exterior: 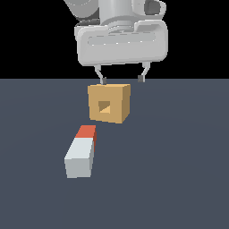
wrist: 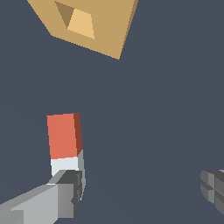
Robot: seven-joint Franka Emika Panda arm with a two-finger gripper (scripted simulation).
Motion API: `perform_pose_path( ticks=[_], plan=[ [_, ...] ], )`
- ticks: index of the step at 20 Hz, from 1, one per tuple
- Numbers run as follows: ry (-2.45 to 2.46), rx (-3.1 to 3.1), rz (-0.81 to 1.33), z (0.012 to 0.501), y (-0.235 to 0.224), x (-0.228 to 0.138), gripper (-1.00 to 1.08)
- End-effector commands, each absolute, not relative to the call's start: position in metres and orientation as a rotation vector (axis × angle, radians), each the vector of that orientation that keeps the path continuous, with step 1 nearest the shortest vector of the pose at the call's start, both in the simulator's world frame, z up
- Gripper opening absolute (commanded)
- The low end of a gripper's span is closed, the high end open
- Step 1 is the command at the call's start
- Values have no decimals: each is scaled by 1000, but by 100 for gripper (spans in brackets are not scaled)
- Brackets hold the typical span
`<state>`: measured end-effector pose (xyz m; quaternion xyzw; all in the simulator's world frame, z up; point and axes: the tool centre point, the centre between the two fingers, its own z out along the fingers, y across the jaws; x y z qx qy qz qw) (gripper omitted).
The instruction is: Insert the peg into the horizontal hole in a box.
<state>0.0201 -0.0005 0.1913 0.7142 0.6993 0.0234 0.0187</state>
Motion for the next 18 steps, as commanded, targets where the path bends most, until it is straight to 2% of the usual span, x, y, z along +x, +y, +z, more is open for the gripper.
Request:
perform_pose_path(
  ticks=[1, 10, 18],
  plan=[
    [2171, 2217, 73, 191, -1, 20, 100],
    [2188, 2208, 64, 176, -11, 7, 100],
    [2236, 2181, 37, 132, -41, -31, 100]
  ],
)
